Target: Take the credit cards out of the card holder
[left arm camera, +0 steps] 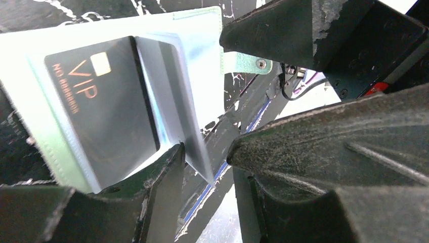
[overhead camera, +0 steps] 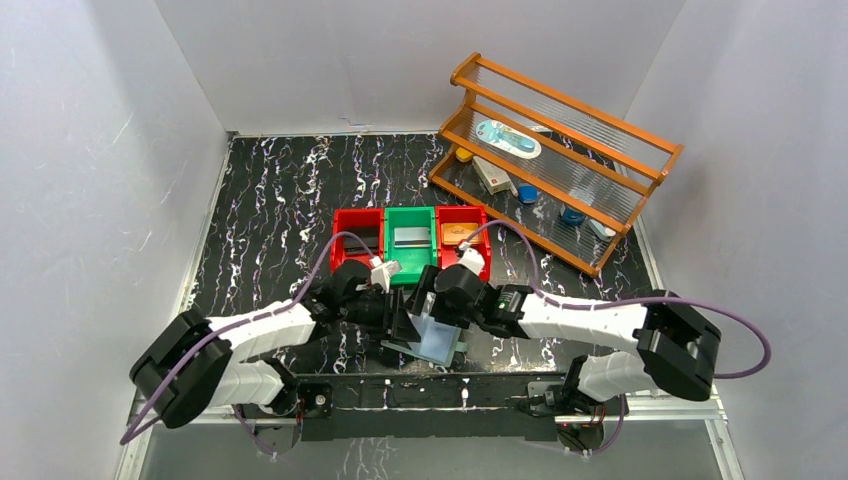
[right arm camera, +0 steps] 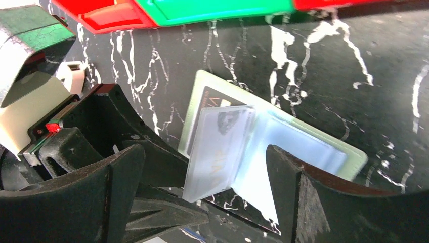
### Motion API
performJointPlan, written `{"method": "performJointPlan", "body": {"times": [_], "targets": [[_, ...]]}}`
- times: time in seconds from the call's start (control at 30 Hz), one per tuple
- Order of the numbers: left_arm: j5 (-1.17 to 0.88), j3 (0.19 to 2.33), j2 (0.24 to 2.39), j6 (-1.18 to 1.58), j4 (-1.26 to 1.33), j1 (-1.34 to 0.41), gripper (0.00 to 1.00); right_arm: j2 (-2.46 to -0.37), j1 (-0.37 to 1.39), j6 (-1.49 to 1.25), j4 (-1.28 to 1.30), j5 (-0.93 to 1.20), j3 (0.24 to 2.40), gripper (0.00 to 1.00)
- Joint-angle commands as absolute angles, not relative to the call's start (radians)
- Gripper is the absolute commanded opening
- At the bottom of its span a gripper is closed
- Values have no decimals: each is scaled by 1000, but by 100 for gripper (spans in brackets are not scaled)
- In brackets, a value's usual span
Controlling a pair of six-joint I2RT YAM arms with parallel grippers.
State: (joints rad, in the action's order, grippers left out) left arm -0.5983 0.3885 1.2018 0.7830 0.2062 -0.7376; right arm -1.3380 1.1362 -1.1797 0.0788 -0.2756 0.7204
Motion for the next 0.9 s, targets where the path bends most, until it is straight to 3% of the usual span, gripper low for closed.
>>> {"method": "performJointPlan", "body": {"times": [0.0,0.13,0.27,0.6,0.87], "targets": [[-634,473,1261,765,279,-787,39,-1259,1140,-1263,171,-360,688,98],[-636,521,1294,744,272,-836,42,-1176,1140,-1303,206,-405,643,96],[-627,569,1317,697,193,-864,45,-1090,1139,-1318,166,-418,578,86],[-238,575,1098,676,-130,-863,47,-994,1137,-1309,17,-374,485,58],[-202,584,1121,694,-112,-856,56,-1137,1138,-1296,-43,-269,502,56]]}}
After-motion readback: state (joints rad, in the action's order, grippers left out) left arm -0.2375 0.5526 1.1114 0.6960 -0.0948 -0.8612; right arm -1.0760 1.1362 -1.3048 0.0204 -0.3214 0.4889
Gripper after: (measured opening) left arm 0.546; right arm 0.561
